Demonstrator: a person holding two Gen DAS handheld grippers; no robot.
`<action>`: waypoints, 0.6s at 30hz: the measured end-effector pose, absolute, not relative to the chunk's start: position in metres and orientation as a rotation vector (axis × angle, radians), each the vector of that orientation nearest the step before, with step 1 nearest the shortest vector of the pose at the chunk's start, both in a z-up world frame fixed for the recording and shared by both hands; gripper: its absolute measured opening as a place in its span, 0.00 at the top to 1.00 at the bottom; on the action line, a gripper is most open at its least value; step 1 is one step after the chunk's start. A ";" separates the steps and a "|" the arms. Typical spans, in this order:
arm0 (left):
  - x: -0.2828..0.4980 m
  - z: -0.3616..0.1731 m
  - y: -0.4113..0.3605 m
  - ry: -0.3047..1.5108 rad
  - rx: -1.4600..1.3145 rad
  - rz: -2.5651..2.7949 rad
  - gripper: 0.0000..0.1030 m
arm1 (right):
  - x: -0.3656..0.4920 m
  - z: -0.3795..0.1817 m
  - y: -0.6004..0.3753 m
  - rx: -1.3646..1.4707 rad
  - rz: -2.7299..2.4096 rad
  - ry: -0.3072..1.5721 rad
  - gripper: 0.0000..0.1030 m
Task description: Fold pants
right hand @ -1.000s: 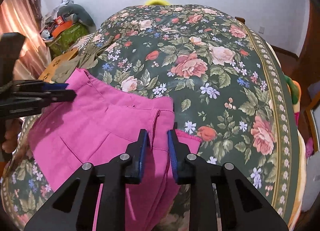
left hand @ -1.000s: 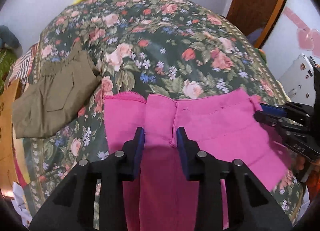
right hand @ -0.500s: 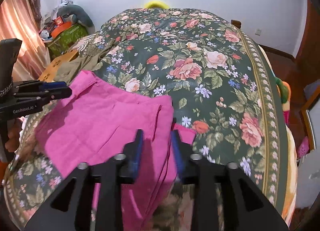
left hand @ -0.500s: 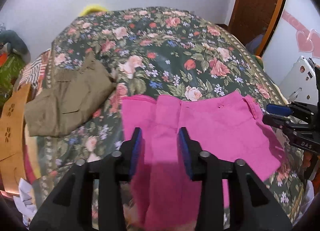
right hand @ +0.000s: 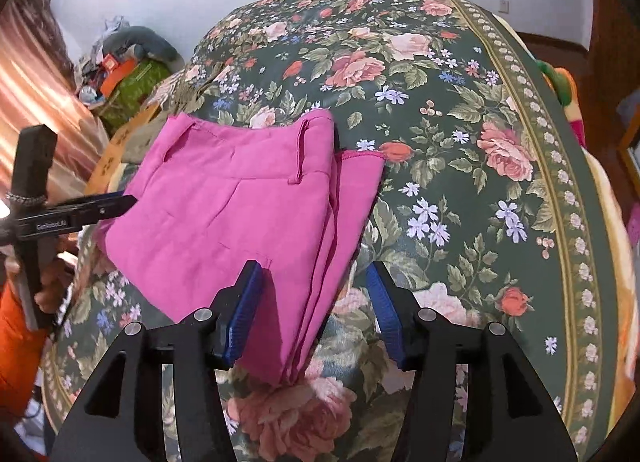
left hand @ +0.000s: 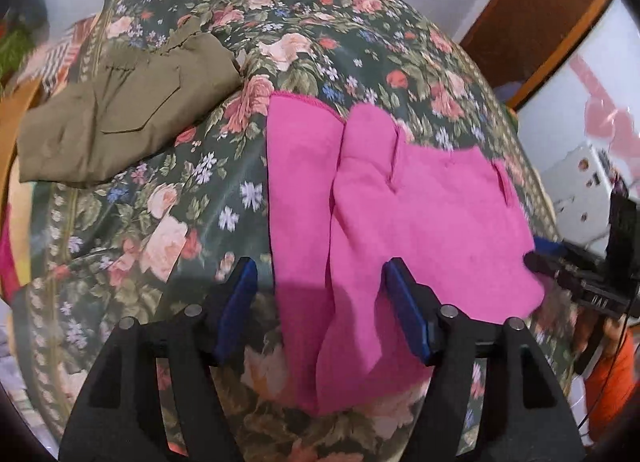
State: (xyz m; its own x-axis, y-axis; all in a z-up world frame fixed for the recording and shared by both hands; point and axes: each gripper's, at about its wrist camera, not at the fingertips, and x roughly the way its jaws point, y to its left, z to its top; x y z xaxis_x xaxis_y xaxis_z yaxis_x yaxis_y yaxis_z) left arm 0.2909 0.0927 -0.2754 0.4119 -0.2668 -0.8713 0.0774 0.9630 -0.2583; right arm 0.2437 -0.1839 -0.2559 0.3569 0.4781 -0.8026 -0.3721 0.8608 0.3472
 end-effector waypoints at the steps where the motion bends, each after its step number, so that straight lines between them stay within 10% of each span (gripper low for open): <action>1: 0.294 -0.276 0.091 1.125 -0.193 -0.212 0.35 | 0.245 -0.256 -0.183 0.119 0.555 1.076 0.48; 7: 0.308 -0.281 0.071 1.111 -0.154 -0.212 0.42 | 0.257 -0.260 -0.176 0.125 0.578 1.075 0.50; 11: 0.312 -0.279 0.063 1.093 -0.122 -0.211 0.58 | 0.259 -0.259 -0.172 0.115 0.596 1.060 0.77; 18: 0.299 -0.268 0.057 1.051 -0.061 -0.178 0.77 | 0.255 -0.247 -0.169 0.085 0.597 1.012 0.91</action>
State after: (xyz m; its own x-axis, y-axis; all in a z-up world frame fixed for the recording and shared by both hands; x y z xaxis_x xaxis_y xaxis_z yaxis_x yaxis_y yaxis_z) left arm 0.2994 0.0567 -0.2679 0.4835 -0.1753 -0.8576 0.1174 0.9839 -0.1350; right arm 0.2552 -0.1694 -0.2467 0.3858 0.5060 -0.7714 -0.4298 0.8385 0.3350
